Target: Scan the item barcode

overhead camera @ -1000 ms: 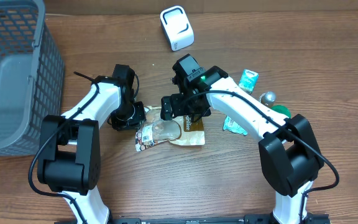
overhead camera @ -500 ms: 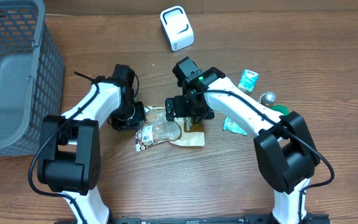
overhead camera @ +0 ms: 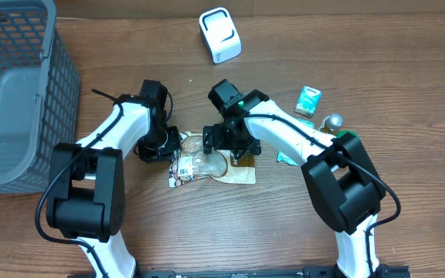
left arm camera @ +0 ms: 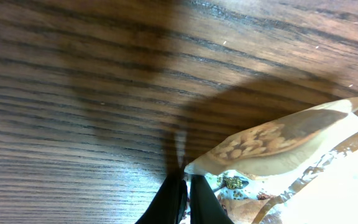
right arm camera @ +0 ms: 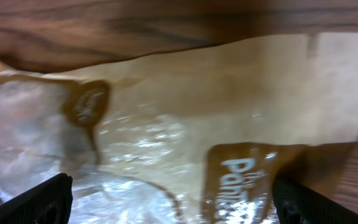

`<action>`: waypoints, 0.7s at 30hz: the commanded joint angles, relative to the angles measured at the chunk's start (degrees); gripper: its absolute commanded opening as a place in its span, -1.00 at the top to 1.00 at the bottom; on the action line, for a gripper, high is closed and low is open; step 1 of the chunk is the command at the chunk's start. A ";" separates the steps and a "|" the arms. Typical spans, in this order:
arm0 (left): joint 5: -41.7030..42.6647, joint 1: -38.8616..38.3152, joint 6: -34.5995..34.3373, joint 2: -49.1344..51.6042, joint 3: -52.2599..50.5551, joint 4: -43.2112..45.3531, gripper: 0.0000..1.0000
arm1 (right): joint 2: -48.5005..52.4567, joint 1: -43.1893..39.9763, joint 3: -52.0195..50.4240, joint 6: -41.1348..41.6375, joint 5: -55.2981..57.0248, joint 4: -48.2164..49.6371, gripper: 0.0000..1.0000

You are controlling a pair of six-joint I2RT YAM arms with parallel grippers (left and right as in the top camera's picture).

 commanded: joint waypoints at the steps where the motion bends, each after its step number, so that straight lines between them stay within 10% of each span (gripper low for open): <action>1: -0.61 0.04 0.04 2.78 -1.01 0.13 0.91 | -1.64 -1.75 0.76 -0.63 1.55 -0.94 -1.00; 13: -0.11 0.04 0.68 2.78 -0.98 0.31 0.91 | -1.66 -1.55 0.72 -5.68 1.77 -1.95 -1.00; 21: 17.79 4.70 10.75 0.11 9.01 -7.67 0.91 | -1.66 -2.21 0.70 -6.91 -3.04 -1.07 -1.00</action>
